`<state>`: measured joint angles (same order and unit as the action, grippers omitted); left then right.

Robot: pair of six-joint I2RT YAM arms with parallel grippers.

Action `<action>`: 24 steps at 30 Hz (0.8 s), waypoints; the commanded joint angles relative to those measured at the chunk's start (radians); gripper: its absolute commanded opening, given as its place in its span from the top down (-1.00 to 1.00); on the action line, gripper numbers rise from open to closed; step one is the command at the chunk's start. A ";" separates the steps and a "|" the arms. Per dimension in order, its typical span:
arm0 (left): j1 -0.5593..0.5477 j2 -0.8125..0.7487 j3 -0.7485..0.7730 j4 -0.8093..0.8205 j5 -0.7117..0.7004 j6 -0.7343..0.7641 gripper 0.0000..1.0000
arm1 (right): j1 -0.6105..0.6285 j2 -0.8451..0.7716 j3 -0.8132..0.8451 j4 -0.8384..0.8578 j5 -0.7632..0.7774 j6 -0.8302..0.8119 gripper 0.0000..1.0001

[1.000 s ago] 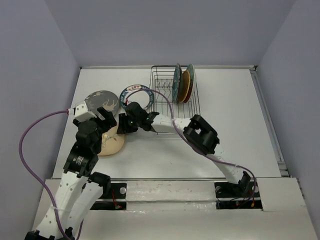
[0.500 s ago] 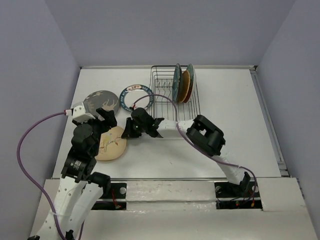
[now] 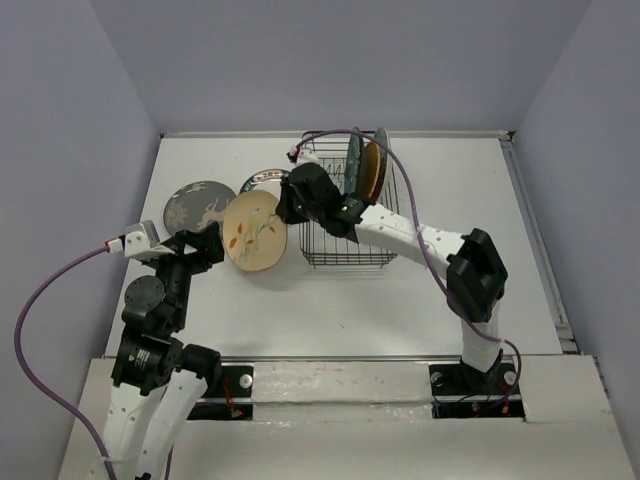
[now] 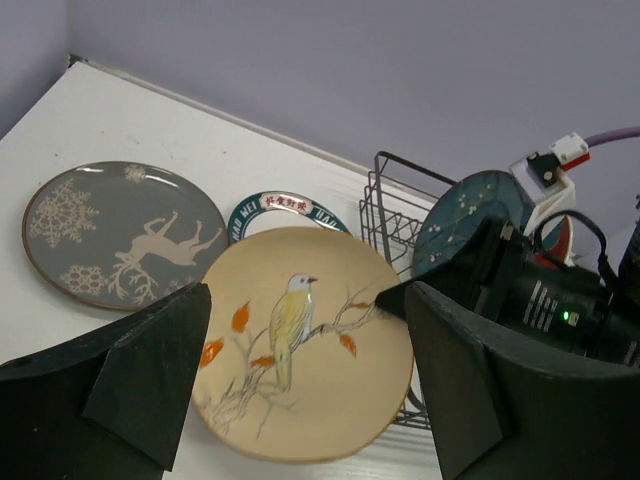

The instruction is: Load the plates into the dish rack

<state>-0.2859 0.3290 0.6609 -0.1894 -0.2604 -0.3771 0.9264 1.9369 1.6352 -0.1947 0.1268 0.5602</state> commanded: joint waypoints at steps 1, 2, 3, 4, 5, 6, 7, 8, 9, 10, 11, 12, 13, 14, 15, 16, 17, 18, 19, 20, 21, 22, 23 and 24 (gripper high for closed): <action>-0.021 -0.041 -0.014 0.059 0.026 0.012 -0.78 | -0.075 -0.053 0.201 -0.058 0.267 -0.103 0.86; -0.032 -0.045 -0.015 0.059 0.027 0.010 -0.79 | -0.075 -0.049 0.230 -0.078 0.316 -0.150 0.86; -0.042 -0.048 -0.015 0.059 0.030 0.010 -0.79 | -0.099 -0.043 0.259 -0.100 0.411 -0.178 0.86; -0.068 -0.051 -0.017 0.059 0.032 0.012 -0.78 | -0.109 -0.029 0.318 -0.139 0.456 -0.201 0.86; -0.081 -0.057 -0.017 0.057 0.032 0.010 -0.78 | -0.127 -0.021 0.345 -0.150 0.546 -0.257 0.87; -0.091 -0.059 -0.017 0.056 0.032 0.014 -0.79 | -0.127 -0.010 0.398 -0.169 0.594 -0.288 0.87; -0.110 -0.064 -0.017 0.057 0.030 0.015 -0.78 | -0.141 0.017 0.429 -0.178 0.637 -0.352 0.86; -0.120 -0.067 -0.015 0.057 0.030 0.015 -0.78 | -0.141 0.031 0.458 -0.183 0.683 -0.383 0.87; -0.128 -0.070 -0.015 0.056 0.029 0.017 -0.79 | -0.152 0.045 0.510 -0.181 0.748 -0.416 0.86; -0.139 -0.070 -0.015 0.054 0.026 0.017 -0.79 | -0.164 0.060 0.511 -0.181 0.769 -0.442 0.86; -0.157 -0.073 -0.015 0.054 0.023 0.017 -0.79 | -0.164 0.092 0.570 -0.181 0.783 -0.494 0.86; -0.165 -0.073 -0.014 0.054 0.021 0.018 -0.79 | -0.173 0.115 0.604 -0.180 0.818 -0.525 0.86; -0.173 -0.074 -0.014 0.053 0.020 0.020 -0.79 | -0.173 0.140 0.682 -0.180 0.836 -0.602 0.87; -0.188 -0.076 -0.014 0.053 0.018 0.020 -0.79 | -0.184 0.192 0.721 -0.180 0.855 -0.637 0.87; -0.194 -0.076 -0.014 0.053 0.016 0.021 -0.79 | -0.184 0.220 0.759 -0.169 0.882 -0.675 0.87; -0.200 -0.076 -0.014 0.053 0.015 0.021 -0.79 | -0.184 0.246 0.793 -0.152 0.898 -0.716 0.86; -0.205 -0.077 -0.014 0.050 0.013 0.021 -0.80 | -0.184 0.269 0.820 -0.132 0.915 -0.809 0.87; -0.213 -0.079 -0.014 0.050 0.009 0.023 -0.80 | -0.184 0.305 0.853 -0.103 0.942 -0.860 0.86; -0.217 -0.079 -0.014 0.048 0.009 0.024 -0.80 | -0.184 0.316 0.856 -0.041 0.950 -0.902 0.86; -0.220 -0.081 -0.014 0.048 0.006 0.024 -0.80 | -0.184 0.335 0.850 -0.011 0.965 -0.977 0.86; -0.222 -0.081 -0.012 0.048 0.006 0.024 -0.80 | -0.184 0.335 0.847 0.017 0.976 -1.012 0.86; -0.225 -0.081 -0.014 0.048 0.004 0.024 -0.80 | -0.184 0.349 0.844 0.058 0.987 -1.069 0.86; -0.226 -0.081 -0.014 0.048 0.004 0.024 -0.81 | -0.184 0.355 0.838 0.075 0.996 -1.091 0.86; -0.228 -0.079 -0.014 0.048 0.003 0.024 -0.81 | -0.184 0.356 0.813 0.115 1.008 -1.114 0.86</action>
<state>-0.5041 0.2588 0.6601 -0.1764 -0.2409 -0.3725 0.7349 2.3226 2.4115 -0.3534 1.0080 -0.3130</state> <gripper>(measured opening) 0.899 0.150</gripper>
